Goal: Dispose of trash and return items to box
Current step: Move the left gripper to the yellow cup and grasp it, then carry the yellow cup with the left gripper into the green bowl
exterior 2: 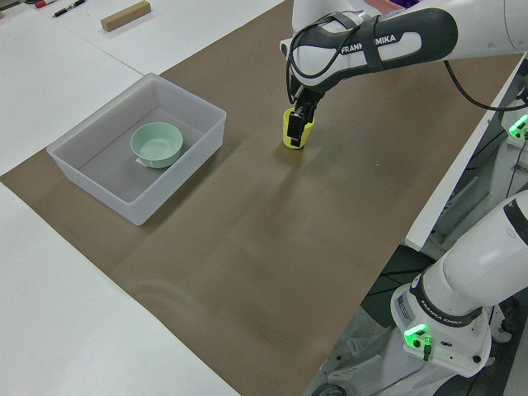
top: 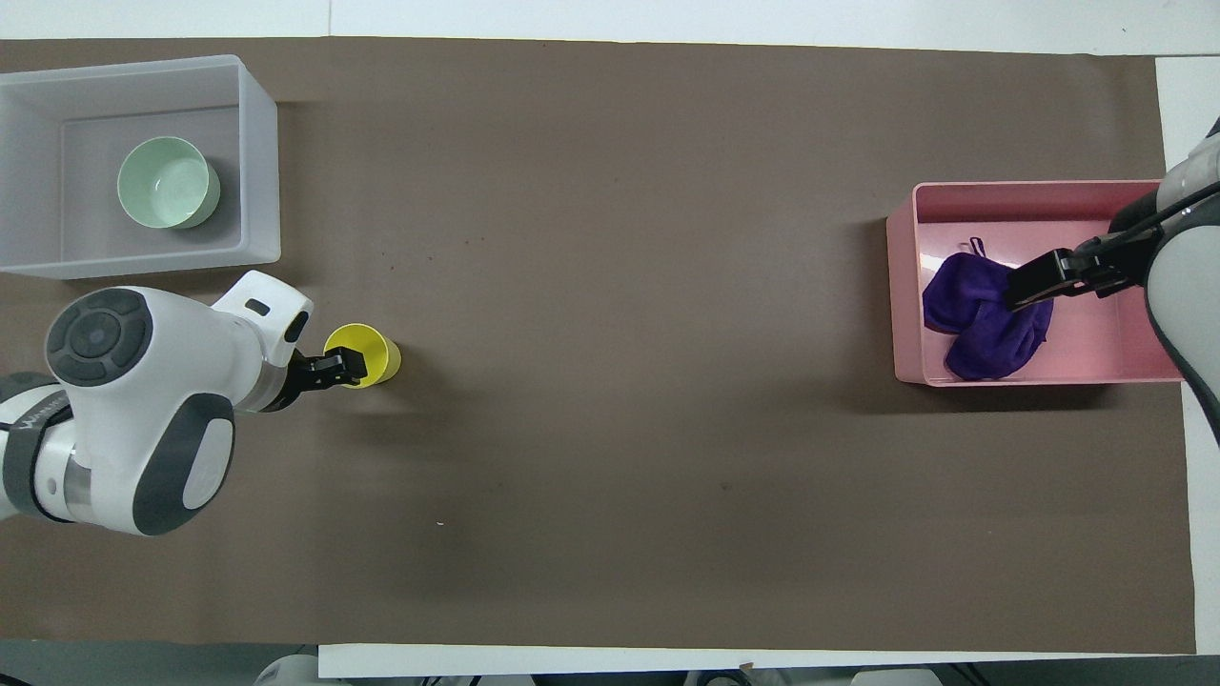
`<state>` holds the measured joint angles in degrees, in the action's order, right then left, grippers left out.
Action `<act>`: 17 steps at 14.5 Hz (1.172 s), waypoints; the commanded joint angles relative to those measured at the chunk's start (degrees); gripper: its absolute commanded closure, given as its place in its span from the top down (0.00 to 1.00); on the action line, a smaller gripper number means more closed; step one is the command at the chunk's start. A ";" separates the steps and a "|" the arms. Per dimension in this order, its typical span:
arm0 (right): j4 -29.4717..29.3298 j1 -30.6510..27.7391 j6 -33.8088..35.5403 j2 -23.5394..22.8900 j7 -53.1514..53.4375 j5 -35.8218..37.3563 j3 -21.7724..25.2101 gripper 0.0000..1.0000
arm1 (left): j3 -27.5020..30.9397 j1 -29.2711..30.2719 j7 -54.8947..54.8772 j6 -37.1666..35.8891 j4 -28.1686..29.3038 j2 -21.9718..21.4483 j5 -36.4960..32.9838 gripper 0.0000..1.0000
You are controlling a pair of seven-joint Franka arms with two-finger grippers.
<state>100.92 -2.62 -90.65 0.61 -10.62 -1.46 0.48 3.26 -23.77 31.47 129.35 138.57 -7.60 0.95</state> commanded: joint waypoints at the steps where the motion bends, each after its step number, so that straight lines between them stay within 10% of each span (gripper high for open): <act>1: 0.42 -0.19 3.89 3.34 1.56 -0.04 -0.48 0.99 | 0.96 -1.55 2.91 4.24 1.09 0.92 -1.21 0.00; 7: 0.68 -0.19 5.05 5.20 1.75 -0.92 -1.71 0.99 | 0.96 3.01 0.10 3.28 -3.21 3.11 -1.21 0.00; 12: 0.68 -0.02 4.78 5.20 2.01 -1.01 -2.94 0.98 | 1.57 6.96 -0.79 -21.65 -34.11 12.76 0.45 0.00; 17: 0.77 0.16 4.52 5.20 2.89 -1.01 -2.94 0.99 | 1.57 18.38 -7.00 -22.13 -41.36 16.74 1.68 0.00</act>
<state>101.03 -2.42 -85.85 5.34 -9.53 -1.63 -2.22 5.18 -9.84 28.47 108.79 101.30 6.17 1.23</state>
